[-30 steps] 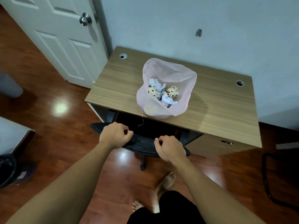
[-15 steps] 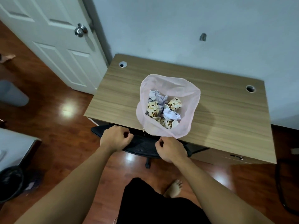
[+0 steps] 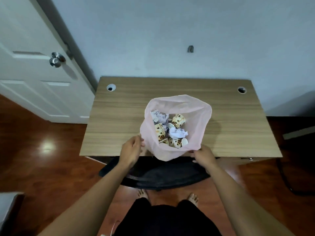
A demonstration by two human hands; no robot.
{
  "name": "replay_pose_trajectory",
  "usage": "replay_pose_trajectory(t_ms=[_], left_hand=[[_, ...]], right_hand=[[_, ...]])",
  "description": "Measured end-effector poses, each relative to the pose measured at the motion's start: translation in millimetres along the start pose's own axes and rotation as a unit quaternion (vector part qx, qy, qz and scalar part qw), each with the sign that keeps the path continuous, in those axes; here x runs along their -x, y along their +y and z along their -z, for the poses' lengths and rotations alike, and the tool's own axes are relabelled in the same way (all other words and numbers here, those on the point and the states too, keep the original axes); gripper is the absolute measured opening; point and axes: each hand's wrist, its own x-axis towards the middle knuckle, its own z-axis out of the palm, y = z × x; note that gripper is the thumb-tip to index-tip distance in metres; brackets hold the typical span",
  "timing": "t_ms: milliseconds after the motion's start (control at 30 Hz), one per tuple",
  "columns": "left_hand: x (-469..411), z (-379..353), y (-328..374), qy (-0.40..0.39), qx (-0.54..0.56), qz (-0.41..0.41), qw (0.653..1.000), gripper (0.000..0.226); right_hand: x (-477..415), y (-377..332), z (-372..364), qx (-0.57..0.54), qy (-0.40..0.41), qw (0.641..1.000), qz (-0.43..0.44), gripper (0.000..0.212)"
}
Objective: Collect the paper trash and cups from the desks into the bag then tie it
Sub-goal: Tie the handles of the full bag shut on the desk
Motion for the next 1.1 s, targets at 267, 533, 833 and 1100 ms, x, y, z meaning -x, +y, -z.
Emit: replay_pose_trajectory(t_ms=[267, 533, 833, 1100], left_hand=[[-50.8, 9.6, 102.1, -0.061, -0.041, -0.073, 0.995, 0.075], [-105.5, 45.5, 124.6, -0.085, -0.186, -0.130, 0.970, 0.018], [-138.5, 172.3, 194.0, -0.080, -0.034, -0.056, 0.995, 0.028], [-127.0, 186.9, 191.1, -0.198, 0.128, 0.001, 0.972, 0.049]], right_hand=[[12.0, -65.7, 32.0, -0.141, 0.096, 0.985, 0.018, 0.072], [6.6, -100.4, 42.1, 0.111, 0.168, 0.978, 0.061, 0.034], [14.6, -156.5, 120.1, 0.020, 0.233, 0.969, 0.080, 0.025], [10.1, -172.9, 110.8, -0.142, 0.113, 0.981, 0.074, 0.037]])
